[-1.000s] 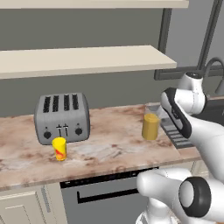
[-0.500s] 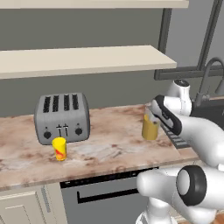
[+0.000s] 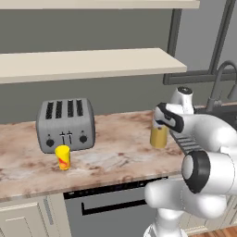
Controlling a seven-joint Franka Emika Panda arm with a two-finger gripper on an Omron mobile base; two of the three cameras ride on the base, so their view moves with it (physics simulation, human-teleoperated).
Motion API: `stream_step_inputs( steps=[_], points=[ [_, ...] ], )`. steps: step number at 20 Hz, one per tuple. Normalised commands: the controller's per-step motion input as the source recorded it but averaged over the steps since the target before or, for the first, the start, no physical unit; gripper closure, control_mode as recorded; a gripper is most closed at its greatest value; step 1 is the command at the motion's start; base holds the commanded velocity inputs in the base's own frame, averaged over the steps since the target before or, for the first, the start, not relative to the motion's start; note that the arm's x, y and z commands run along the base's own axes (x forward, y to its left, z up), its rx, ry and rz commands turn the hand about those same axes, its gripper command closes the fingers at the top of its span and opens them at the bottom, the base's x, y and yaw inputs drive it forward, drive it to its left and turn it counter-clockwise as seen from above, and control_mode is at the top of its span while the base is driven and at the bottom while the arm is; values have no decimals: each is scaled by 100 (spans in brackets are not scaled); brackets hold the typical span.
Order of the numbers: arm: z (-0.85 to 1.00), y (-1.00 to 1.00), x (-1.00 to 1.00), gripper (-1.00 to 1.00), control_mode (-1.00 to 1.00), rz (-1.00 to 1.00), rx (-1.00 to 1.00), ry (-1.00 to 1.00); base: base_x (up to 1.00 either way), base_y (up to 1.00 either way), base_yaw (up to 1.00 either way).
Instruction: Place the pitcher and cup on the dining counter for serving.
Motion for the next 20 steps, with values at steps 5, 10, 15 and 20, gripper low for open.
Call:
stream_step_inputs(
  steps=[5, 10, 15, 20],
  points=[
    [-33, 0, 41, 100, -100, 0, 0, 0, 0, 0, 0],
    [-24, 0, 27, 100, -100, 0, 0, 0, 0, 0, 0],
    [0, 0, 0, 100, -100, 0, 0, 0, 0, 0, 0],
    [0, 0, -19, 100, -100, 0, 0, -5, 0, 0, 0]
  ],
)
